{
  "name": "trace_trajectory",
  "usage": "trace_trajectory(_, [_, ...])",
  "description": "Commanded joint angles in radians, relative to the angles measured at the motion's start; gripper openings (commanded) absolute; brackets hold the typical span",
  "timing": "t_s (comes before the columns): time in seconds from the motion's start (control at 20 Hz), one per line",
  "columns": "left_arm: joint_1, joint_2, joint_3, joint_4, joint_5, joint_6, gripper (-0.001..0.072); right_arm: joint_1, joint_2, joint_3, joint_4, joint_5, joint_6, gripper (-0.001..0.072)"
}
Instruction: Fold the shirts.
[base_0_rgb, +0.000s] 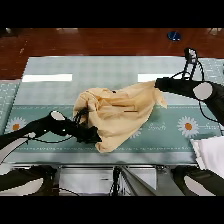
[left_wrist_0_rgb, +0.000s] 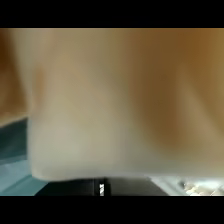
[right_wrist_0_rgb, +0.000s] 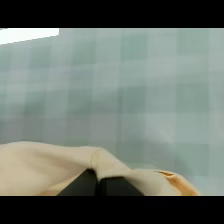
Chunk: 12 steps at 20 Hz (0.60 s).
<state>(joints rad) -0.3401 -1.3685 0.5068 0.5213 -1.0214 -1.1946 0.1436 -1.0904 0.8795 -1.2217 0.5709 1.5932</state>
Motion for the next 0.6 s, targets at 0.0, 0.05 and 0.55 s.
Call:
trace_trajectory(0.0, [0.032,0.073,0.056,-0.001,-0.196,0.092,0.0039,0.001,0.047,0.016,-0.022,-0.002,-0.013,0.0026])
trace_trajectory(0.05, [0.039,0.148,0.085,-0.001,-0.221,0.116,0.0039,0.001,0.084,0.04,-0.051,0.0,-0.039,0.0026])
trace_trajectory(0.55, [0.428,0.999,0.842,0.395,0.055,0.003,0.0037,0.002,0.39,0.581,-0.39,0.244,0.012,0.0026])
